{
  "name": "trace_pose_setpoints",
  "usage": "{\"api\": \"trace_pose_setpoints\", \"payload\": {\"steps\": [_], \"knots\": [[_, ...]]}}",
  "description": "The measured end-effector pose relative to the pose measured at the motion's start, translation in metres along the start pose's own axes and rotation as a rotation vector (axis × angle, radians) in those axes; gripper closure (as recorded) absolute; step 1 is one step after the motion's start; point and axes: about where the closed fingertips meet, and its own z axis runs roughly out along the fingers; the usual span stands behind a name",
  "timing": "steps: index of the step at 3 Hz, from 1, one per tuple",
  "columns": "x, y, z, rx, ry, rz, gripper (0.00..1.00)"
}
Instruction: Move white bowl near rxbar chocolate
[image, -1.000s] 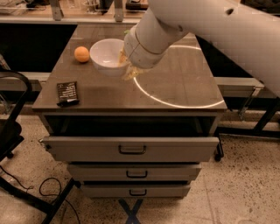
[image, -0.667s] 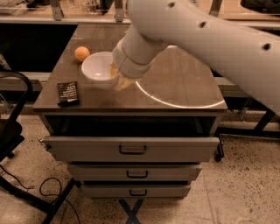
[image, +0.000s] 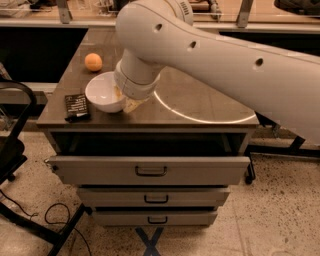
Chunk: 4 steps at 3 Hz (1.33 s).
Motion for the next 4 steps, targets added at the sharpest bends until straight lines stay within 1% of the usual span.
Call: {"api": "trace_pose_setpoints", "payload": {"steps": [3, 4], "knots": [[-0.0026, -0.0003, 0.0003, -0.002, 0.0, -0.006, 0.08], [-0.0032, -0.0003, 0.0003, -0.003, 0.0, -0.007, 0.0]]}}
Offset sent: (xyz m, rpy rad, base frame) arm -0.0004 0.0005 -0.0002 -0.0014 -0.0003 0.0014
